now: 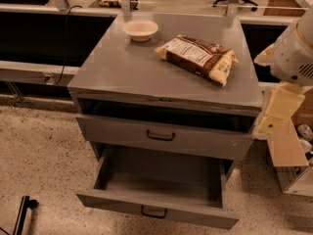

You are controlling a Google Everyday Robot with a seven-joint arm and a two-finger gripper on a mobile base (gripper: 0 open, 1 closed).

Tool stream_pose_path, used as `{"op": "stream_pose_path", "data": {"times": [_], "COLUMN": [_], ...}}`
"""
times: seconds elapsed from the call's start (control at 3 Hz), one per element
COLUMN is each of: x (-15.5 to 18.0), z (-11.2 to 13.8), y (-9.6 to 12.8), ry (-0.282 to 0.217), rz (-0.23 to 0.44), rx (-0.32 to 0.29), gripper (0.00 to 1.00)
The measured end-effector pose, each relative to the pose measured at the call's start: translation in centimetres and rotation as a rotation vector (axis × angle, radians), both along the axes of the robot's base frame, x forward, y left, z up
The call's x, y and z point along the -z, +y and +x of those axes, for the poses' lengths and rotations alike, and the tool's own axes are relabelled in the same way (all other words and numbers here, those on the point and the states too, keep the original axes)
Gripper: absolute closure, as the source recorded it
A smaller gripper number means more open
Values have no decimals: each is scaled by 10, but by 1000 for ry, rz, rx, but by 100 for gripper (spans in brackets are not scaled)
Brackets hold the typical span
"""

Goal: Close middle drawer

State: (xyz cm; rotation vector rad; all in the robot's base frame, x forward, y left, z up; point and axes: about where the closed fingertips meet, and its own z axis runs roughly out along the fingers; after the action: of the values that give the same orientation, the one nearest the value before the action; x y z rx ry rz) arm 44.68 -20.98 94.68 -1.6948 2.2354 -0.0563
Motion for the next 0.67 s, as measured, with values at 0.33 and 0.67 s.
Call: {"op": "stream_pose_path", "data": {"times": [0.33,0.67], "x": [51,121], "z": [-10,-42], "y": [30,81], "ry": [11,27], "rz": [101,279], "rx": [-46,-143], "gripper": [0,0]}}
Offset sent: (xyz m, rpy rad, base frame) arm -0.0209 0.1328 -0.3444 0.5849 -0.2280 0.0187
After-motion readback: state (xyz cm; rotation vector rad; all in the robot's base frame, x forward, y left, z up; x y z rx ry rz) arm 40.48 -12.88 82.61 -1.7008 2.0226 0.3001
